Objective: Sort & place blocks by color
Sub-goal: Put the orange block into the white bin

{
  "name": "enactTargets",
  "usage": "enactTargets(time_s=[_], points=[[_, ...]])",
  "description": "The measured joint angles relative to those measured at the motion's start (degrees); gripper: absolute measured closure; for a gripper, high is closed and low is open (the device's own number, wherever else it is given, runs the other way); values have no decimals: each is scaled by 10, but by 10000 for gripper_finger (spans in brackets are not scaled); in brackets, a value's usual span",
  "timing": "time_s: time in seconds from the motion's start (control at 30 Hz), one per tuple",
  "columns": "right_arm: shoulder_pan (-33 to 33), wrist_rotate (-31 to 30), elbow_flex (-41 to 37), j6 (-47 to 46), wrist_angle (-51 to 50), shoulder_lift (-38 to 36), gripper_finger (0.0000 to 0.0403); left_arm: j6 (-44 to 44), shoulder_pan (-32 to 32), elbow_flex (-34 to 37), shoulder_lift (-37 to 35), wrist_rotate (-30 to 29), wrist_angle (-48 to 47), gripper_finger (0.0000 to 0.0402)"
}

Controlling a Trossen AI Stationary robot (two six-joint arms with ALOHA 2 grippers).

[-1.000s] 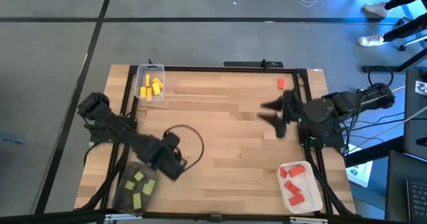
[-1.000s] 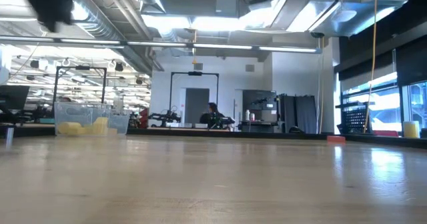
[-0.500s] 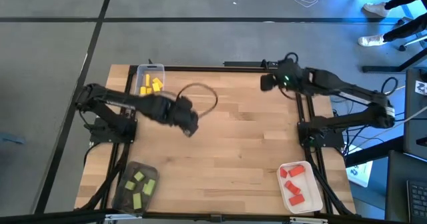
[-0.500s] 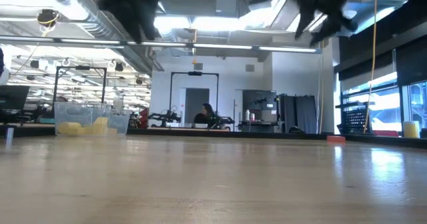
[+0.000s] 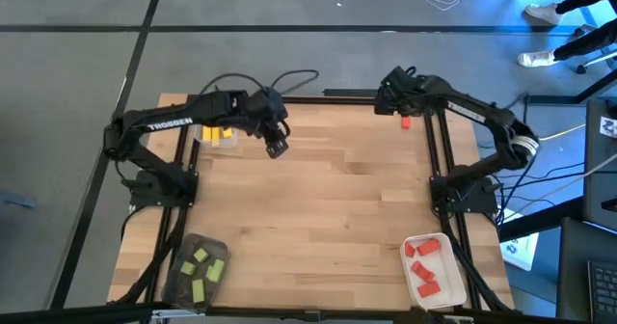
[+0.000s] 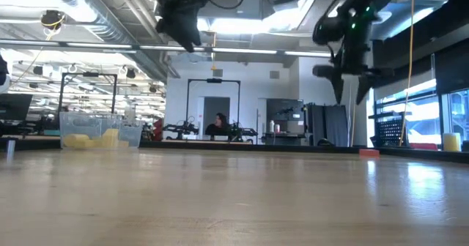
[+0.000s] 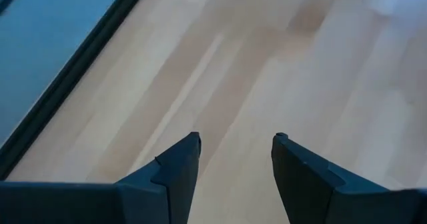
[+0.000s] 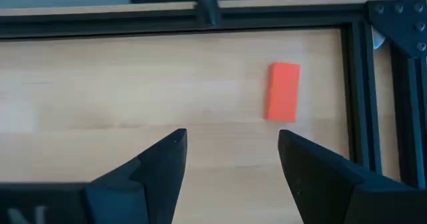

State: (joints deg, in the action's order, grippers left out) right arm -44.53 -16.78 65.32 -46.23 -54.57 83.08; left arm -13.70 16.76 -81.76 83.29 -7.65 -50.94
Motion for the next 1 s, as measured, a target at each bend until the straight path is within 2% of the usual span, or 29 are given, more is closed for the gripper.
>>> enactTargets(time_s=[0.1, 0.27, 0.4, 0.7, 0.87, 1.0], points=[[-24, 0, 0, 0, 1, 30, 166, 24, 32, 0, 0, 45, 20, 226], [-71, 1, 0, 16, -1, 73, 166, 30, 72, 0, 5, 73, 43, 226], [-107, 25, 0, 36, -3, 101, 166, 45, 96, 0, 5, 74, 58, 226], [-151, 34, 0, 96, 0, 130, 166, 58, 134, 0, 5, 74, 116, 226], [-171, 99, 0, 150, 13, 161, 166, 58, 150, 0, 5, 74, 122, 226], [-175, 126, 5, 150, 16, 184, 166, 58, 153, 0, 5, 74, 122, 226]])
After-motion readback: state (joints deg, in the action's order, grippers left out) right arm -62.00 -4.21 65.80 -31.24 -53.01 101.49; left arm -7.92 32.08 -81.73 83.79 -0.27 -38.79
